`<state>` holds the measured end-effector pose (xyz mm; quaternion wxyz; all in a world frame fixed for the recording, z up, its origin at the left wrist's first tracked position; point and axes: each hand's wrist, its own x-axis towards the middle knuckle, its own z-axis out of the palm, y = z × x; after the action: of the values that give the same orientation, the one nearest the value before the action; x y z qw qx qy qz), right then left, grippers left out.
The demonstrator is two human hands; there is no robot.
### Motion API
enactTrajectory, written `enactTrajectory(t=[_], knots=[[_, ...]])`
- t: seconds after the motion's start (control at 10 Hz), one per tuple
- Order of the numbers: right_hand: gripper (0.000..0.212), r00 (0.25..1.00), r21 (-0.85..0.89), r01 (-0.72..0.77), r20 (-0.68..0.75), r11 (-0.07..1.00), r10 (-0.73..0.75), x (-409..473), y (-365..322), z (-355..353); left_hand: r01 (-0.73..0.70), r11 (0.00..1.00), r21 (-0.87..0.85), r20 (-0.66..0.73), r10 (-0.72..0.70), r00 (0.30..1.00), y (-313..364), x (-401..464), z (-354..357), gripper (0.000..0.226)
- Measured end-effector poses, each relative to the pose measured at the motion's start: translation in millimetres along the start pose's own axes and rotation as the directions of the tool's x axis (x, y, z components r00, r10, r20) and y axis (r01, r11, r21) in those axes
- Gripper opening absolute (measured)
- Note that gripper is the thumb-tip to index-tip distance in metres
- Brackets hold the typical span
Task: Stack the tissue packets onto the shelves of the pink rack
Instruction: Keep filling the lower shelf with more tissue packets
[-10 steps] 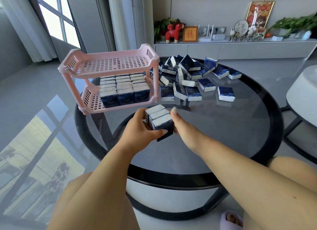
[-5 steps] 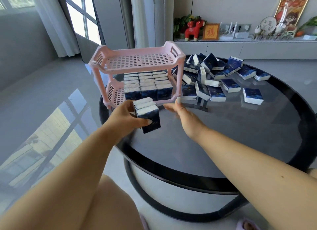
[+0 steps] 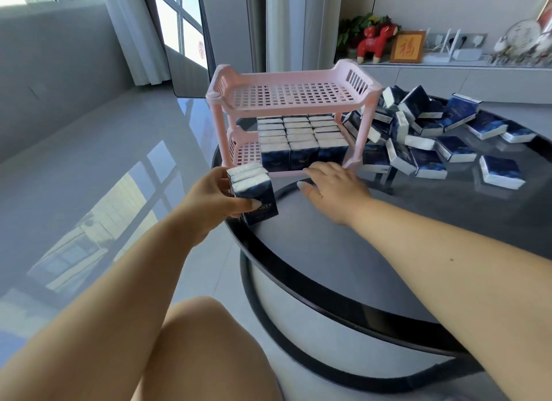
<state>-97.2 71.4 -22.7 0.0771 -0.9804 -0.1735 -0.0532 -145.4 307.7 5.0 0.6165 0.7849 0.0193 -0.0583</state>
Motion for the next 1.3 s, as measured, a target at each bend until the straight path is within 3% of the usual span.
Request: enactTrajectory(t=[0.3, 0.5, 0.7, 0.9, 1.2, 1.3], knots=[[0.057, 0.992, 0.006, -0.111, -0.061, 0.994, 0.112, -6, 1, 11, 0.023, 1.0, 0.013, -0.094, -0.022, 0.995, -3, 9, -62, 0.061], [0.06, 0.99, 0.032, -0.123, -0.067, 0.992, 0.124, -7, 1, 15, 0.019, 1.0, -0.018, -0.184, -0.022, 0.983, 19, 65, -91, 0.05], [0.061, 0.989, 0.009, -0.126, -0.075, 0.992, 0.126, -9, 1, 15, 0.0, 0.998, -0.063, -0.162, -0.01, 0.987, 40, 114, -70, 0.054], [0.061, 0.988, 0.025, -0.126, -0.081, 0.992, 0.128, -9, 0, 15, 0.037, 0.999, 0.018, -0.127, -0.034, 0.991, 32, 140, -62, 0.048], [0.061, 0.987, 0.046, -0.128, -0.09, 0.991, 0.132, -10, 0, 15, -0.051, 0.985, 0.166, 0.029, 0.046, 0.998, 40, 152, -38, 0.058], [0.061, 0.988, 0.043, -0.129, -0.083, 0.991, 0.132, -9, 0, 15, -0.066, 0.951, 0.302, 0.05, 0.053, 0.997, 35, 163, -40, 0.088]])
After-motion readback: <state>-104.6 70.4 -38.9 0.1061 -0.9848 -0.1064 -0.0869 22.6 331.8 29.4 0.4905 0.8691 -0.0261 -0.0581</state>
